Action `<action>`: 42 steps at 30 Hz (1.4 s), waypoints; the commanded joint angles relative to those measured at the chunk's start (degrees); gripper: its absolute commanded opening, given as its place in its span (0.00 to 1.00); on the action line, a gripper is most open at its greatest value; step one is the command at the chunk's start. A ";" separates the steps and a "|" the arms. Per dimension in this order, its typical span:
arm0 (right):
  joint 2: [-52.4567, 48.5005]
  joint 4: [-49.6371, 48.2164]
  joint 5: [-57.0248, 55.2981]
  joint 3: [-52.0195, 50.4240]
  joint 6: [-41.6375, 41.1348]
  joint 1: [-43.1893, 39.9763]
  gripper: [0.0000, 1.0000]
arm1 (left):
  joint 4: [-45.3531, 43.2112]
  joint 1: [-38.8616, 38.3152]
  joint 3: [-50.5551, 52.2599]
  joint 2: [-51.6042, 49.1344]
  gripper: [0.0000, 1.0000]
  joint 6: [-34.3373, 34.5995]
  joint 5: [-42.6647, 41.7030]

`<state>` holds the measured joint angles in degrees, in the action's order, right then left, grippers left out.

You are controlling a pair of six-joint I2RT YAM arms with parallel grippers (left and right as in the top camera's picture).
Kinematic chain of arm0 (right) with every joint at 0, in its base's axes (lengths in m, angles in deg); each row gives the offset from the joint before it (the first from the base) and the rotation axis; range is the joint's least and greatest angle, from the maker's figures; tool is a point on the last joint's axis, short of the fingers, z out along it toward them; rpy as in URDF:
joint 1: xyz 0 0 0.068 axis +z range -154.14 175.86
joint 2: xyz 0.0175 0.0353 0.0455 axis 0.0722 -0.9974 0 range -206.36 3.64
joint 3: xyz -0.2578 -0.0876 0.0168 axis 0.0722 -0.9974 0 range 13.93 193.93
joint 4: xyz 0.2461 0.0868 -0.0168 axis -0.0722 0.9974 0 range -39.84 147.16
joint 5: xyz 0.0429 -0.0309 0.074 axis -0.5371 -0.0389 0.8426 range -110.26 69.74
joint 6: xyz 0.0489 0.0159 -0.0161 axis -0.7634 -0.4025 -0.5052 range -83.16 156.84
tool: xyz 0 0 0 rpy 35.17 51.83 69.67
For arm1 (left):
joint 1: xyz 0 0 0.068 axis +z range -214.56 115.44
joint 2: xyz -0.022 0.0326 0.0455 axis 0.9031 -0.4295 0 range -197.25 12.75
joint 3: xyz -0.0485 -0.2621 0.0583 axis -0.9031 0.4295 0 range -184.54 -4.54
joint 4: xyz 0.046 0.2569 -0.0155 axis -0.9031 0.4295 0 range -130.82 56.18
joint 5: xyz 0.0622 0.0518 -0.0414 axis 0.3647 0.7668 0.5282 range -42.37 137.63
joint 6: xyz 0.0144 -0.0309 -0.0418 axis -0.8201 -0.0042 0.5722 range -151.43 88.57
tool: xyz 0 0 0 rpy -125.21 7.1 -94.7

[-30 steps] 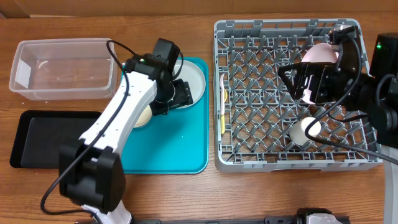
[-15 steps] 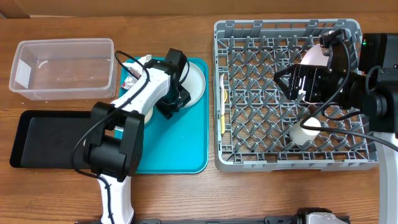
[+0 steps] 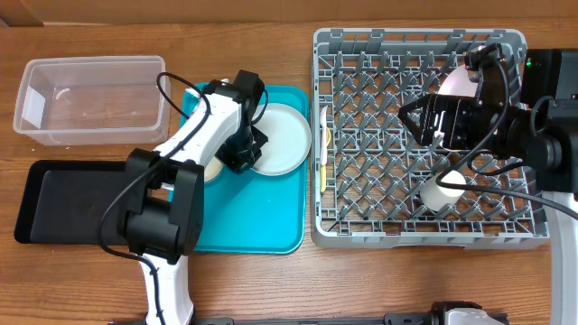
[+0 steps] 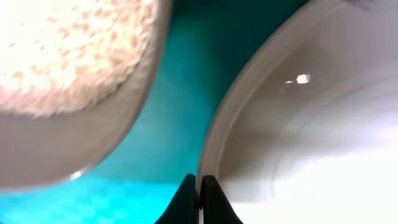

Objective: Sort waste into correct bins and load items into the dishwasher rack
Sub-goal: 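Reach the left gripper to the white plate on the teal tray and grasp, then hand the white plate from the left gripper to the right gripper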

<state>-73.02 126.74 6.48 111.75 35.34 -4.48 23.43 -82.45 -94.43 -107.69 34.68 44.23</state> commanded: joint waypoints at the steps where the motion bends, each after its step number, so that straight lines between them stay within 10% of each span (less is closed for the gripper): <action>1: 0.24 -0.15 -0.11 -0.11 0.00 0.00 1.00 | 5.66 0.13 -2.47 3.43 0.04 -0.44 1.40; 7: 0.24 -0.35 -0.11 -0.11 0.00 0.00 1.00 | 13.42 0.68 -8.26 15.19 0.04 -4.83 10.12; 14: 0.24 -0.92 6.12 -0.11 0.00 0.00 1.00 | 15.04 2.19 -10.84 31.89 0.04 -29.62 10.56; 21: -0.70 -1.86 24.98 -0.11 10.84 2.38 0.79 | 14.43 2.16 -10.84 44.26 0.04 -47.93 4.00; 34: -6.91 -7.06 19.21 -0.11 14.80 20.41 0.73 | 15.63 2.12 -10.84 49.31 0.04 -54.90 -6.16; 42: -10.40 -12.48 21.35 -0.02 14.69 26.49 0.26 | 15.85 2.12 -10.84 50.93 0.04 -54.99 -7.17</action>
<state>-84.02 115.44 27.57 111.64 49.90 20.88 39.16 -80.53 -104.16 -57.62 -18.61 38.81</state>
